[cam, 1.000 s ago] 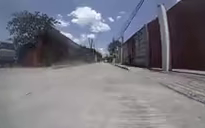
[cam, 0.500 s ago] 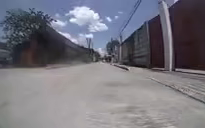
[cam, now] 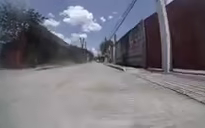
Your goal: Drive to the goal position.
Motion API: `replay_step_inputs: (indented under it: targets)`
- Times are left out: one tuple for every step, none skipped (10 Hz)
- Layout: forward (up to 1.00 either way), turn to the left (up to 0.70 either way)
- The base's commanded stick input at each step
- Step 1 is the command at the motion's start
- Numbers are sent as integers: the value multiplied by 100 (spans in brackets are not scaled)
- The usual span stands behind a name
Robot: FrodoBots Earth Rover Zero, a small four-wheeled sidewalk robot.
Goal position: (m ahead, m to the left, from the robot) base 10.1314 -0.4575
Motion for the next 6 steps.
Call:
replay_step_inputs:
  targets:
    - [85, 0]
    - [85, 0]
    - [85, 0]
    - [85, 0]
    - [85, 0]
    - [85, 0]
